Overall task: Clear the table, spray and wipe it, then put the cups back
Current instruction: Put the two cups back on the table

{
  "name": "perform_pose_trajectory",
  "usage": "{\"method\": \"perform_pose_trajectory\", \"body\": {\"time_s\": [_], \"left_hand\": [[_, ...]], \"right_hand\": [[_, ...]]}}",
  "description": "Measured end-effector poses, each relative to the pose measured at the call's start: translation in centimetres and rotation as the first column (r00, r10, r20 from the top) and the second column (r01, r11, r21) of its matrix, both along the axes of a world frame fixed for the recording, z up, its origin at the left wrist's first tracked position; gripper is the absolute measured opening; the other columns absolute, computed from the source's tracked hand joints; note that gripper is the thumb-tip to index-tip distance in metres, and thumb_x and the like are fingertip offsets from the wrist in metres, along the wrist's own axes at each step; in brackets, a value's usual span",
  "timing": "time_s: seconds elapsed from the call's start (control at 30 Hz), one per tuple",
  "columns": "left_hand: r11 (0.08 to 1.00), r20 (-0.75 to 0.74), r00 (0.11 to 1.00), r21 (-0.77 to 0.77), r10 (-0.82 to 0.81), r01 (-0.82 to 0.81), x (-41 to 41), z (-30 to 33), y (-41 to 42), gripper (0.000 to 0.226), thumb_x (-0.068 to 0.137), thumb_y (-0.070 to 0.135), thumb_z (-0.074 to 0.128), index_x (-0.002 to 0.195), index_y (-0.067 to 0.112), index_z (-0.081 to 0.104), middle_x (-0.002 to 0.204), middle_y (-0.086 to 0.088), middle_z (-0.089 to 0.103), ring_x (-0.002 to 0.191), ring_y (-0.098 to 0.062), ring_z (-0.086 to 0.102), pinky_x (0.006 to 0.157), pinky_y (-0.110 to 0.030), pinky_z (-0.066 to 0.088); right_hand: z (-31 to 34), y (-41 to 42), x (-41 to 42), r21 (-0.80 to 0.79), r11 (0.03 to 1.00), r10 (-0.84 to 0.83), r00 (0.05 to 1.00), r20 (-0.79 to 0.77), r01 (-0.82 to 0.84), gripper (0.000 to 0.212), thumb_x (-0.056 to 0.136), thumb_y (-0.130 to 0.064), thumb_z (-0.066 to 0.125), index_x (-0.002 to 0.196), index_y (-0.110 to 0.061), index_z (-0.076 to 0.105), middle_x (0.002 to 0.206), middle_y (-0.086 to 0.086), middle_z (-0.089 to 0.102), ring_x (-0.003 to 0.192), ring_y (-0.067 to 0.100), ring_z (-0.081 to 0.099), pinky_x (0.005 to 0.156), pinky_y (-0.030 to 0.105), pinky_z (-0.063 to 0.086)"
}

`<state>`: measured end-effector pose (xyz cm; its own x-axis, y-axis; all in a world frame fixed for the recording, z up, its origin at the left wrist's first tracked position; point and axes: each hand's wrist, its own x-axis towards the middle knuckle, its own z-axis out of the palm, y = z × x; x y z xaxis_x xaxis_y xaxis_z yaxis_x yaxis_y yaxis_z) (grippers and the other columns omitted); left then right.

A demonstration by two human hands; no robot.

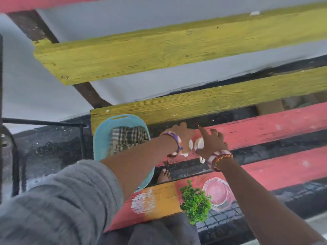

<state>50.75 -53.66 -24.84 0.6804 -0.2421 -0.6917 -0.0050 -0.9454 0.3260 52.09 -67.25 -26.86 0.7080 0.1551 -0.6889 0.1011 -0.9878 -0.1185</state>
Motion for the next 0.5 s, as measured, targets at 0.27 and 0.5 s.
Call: {"method": "perform_pose_trajectory", "body": {"time_s": [0.27,0.5], "left_hand": [[0.987,0.027,0.999,0.155,0.038,-0.041,-1.8,-3.8,-3.1,0.042,0.088,0.016,0.051,0.128,0.025,0.045,0.138,-0.017,0.034,0.124,-0.041,0.039,0.092,-0.044,0.045],[0.577,-0.127,0.682,-0.435,0.721,-0.691,-0.3,2.9,0.8,0.01,0.076,0.028,0.054,0.083,0.022,0.059,0.083,-0.001,0.058,0.078,-0.021,0.058,0.062,-0.024,0.049]], "right_hand": [[-3.7,-1.7,-1.6,0.118,0.989,-0.096,0.994,0.06,0.088,0.061,0.083,-0.013,0.057,0.136,-0.031,0.034,0.136,0.013,0.034,0.124,0.039,0.039,0.091,0.046,0.048],[0.9,-2.3,0.7,0.525,-0.189,-0.641,0.3,-0.706,0.83,0.04,0.088,-0.019,0.049,0.126,-0.005,0.054,0.09,0.011,0.057,0.068,0.022,0.054,0.044,0.018,0.049]]}}
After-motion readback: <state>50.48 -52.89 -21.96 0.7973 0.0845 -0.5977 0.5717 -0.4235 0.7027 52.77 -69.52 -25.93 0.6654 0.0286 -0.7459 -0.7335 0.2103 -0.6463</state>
